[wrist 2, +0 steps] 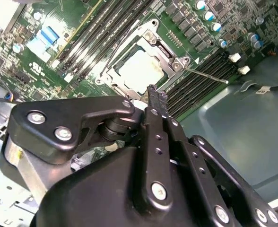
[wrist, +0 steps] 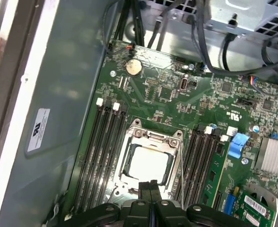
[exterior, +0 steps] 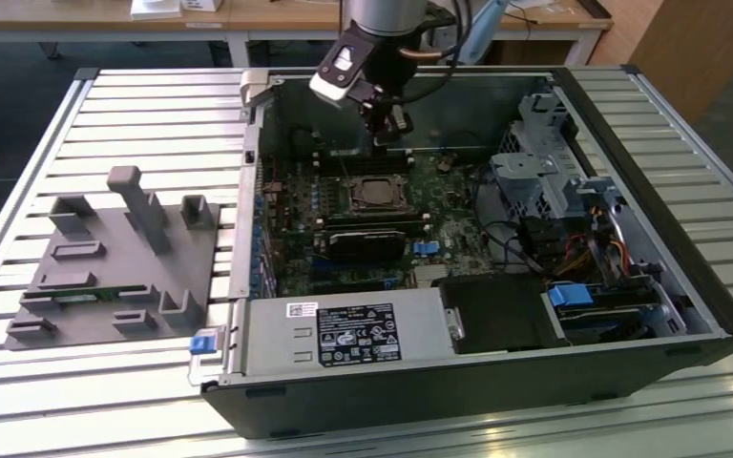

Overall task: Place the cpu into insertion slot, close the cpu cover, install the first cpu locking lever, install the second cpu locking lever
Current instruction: 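Install the first cpu locking lever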

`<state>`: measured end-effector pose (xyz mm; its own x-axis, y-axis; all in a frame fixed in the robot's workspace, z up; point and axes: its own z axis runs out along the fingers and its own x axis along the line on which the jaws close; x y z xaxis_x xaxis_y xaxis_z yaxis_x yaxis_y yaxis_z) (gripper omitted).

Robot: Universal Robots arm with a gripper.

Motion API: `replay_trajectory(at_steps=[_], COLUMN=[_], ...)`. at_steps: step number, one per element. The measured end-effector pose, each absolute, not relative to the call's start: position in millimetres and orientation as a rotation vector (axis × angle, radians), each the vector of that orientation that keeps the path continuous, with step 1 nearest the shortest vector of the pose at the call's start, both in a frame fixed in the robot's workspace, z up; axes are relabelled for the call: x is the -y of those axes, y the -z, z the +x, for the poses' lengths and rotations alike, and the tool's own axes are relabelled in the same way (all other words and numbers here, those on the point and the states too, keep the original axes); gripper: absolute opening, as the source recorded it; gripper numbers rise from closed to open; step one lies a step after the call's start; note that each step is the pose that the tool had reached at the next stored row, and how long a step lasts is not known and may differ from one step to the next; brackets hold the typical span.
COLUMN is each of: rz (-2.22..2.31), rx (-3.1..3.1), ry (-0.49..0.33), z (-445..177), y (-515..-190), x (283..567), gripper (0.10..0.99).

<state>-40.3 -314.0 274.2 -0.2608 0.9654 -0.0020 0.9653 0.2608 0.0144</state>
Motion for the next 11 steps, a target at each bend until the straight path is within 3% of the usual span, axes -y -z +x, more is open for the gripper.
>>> replay_trajectory(at_steps=[11], rz=[1.787], rx=[-2.572], ry=[-0.017], z=[-40.3], y=[-274.2], x=[314.0], gripper=[0.106])
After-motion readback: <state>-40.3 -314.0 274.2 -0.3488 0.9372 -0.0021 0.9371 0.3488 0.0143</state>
